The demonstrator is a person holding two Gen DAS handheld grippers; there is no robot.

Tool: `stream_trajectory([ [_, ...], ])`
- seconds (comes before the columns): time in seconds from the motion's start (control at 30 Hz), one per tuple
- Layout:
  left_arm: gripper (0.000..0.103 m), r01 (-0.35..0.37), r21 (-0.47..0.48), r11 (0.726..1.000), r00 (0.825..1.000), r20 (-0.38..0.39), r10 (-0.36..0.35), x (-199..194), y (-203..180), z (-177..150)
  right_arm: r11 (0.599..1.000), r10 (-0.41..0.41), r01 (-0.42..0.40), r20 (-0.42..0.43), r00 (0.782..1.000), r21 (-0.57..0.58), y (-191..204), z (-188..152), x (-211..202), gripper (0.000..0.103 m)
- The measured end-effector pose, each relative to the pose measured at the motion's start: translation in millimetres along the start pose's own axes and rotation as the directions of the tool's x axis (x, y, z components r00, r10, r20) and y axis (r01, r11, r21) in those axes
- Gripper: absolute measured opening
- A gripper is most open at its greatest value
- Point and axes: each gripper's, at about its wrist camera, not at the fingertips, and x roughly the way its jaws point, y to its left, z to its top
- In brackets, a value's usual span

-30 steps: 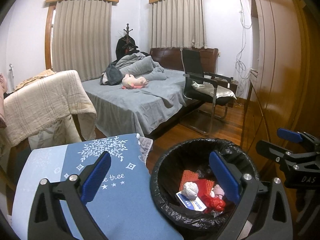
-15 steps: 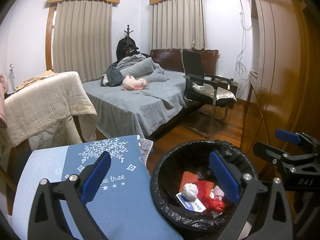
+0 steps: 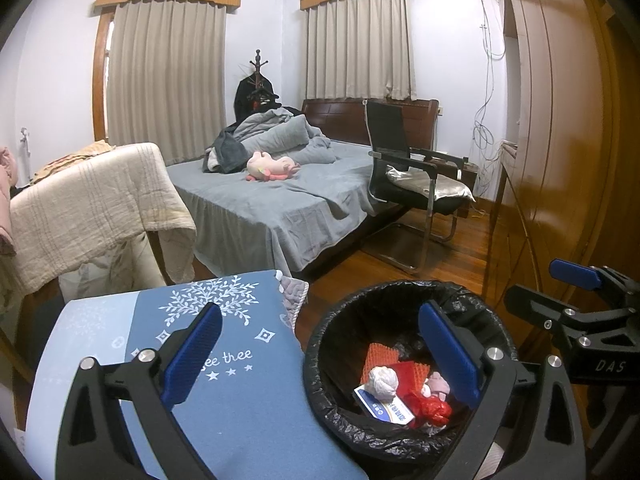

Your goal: Collect trash

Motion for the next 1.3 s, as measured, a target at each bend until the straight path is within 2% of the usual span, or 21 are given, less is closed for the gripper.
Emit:
stream_trajectory([
  [1.3, 0.097, -0.006, 0.000, 1.000, 1.000, 0.000, 0.006, -0.1, 4.0, 1.9, 1.000, -0.001, 0.001, 0.000, 1.000, 0.001, 1.1, -1.6, 0.0, 0.098],
])
